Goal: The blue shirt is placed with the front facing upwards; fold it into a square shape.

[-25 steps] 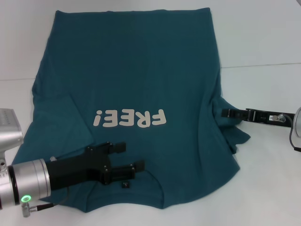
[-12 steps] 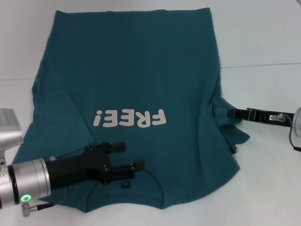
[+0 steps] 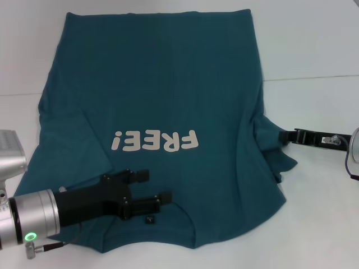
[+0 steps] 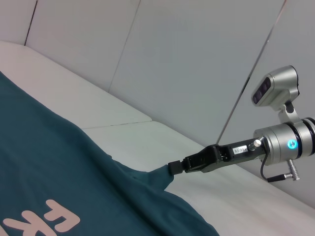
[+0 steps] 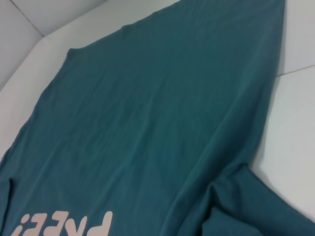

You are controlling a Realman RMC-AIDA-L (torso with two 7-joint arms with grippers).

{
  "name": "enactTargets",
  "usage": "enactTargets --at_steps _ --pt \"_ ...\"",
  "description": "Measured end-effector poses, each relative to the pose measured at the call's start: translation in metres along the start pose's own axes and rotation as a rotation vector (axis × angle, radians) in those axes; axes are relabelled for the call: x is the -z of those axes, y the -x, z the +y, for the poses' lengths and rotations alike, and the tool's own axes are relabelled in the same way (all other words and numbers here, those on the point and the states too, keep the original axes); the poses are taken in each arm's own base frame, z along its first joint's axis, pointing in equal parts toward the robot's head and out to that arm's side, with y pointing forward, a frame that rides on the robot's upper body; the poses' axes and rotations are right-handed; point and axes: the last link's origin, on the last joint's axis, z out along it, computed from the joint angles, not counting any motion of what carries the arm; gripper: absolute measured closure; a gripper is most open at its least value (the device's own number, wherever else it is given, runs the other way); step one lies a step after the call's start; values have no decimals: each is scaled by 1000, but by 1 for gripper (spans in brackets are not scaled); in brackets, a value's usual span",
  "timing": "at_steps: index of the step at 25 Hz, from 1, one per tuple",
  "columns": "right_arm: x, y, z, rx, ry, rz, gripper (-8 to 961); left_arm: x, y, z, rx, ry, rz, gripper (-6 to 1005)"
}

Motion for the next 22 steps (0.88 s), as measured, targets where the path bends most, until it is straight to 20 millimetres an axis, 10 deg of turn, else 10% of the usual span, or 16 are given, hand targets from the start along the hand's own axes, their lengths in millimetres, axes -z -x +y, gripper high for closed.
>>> enactTargets --at_steps 22 --pt "31 -17 -30 -86 -28 -179 946 1 2 1 12 -2 6 79"
